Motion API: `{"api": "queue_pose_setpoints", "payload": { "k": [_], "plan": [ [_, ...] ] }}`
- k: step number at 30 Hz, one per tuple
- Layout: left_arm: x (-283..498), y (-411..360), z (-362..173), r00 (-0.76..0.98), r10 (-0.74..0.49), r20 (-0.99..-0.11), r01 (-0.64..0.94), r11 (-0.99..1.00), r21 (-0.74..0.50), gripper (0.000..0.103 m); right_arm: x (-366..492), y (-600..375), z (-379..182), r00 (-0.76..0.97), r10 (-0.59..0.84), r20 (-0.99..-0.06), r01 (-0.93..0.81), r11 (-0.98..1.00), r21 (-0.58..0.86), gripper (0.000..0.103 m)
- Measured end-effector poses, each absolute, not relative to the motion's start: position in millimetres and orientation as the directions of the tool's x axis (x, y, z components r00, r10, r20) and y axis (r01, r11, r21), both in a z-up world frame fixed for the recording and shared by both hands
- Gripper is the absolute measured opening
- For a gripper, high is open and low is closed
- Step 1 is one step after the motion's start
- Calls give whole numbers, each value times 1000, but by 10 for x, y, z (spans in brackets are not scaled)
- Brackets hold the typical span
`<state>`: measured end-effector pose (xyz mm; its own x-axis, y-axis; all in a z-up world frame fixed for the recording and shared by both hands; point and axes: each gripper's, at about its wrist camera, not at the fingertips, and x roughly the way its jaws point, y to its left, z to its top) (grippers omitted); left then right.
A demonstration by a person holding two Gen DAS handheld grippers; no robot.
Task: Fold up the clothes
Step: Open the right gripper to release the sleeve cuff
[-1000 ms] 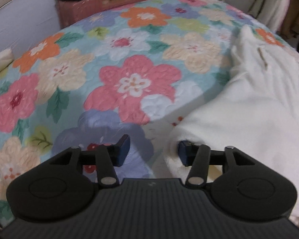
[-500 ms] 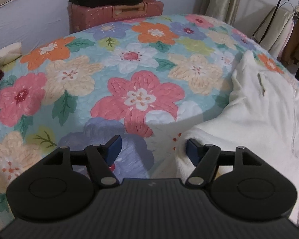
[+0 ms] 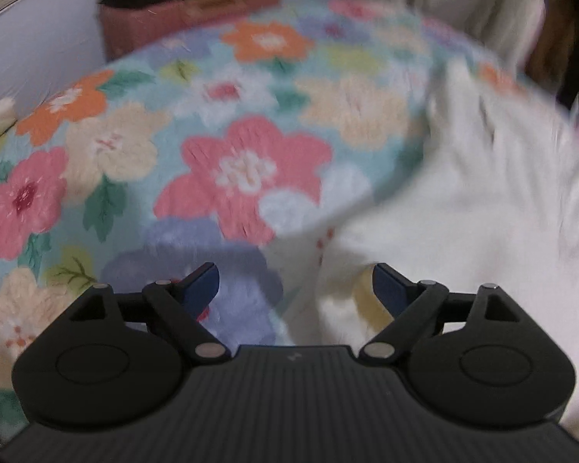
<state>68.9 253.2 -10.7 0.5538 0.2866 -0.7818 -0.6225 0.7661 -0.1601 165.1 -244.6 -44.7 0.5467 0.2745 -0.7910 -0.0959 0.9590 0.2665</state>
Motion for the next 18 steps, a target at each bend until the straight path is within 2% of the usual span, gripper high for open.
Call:
{"api": "queue_pose_setpoints", "payload": {
  "k": [3,4,7,13,18],
  "plan": [
    [544,2600,14,597,308,-741,-639,741,-207,87,1478,-2700,-251,595,200,-778,-74,978,195,70],
    [526,2588,40,610,298,-735,-629,746,-220,87,1428,-2838,-193,614,182,-768,-57,981,187,75],
    [621,2315,77,629,211,-748,-538,813,-223,87,1340,-3321,-84,645,164,-747,23,972,233,78],
    [916,1082,141,664,25,-747,-236,955,-178,87,1264,-4034,-207,654,169,-738,180,912,368,78],
    [1199,-190,70,632,-209,-747,58,973,-223,87,1261,-4306,-257,707,138,-694,217,891,398,78]
  ]
}}
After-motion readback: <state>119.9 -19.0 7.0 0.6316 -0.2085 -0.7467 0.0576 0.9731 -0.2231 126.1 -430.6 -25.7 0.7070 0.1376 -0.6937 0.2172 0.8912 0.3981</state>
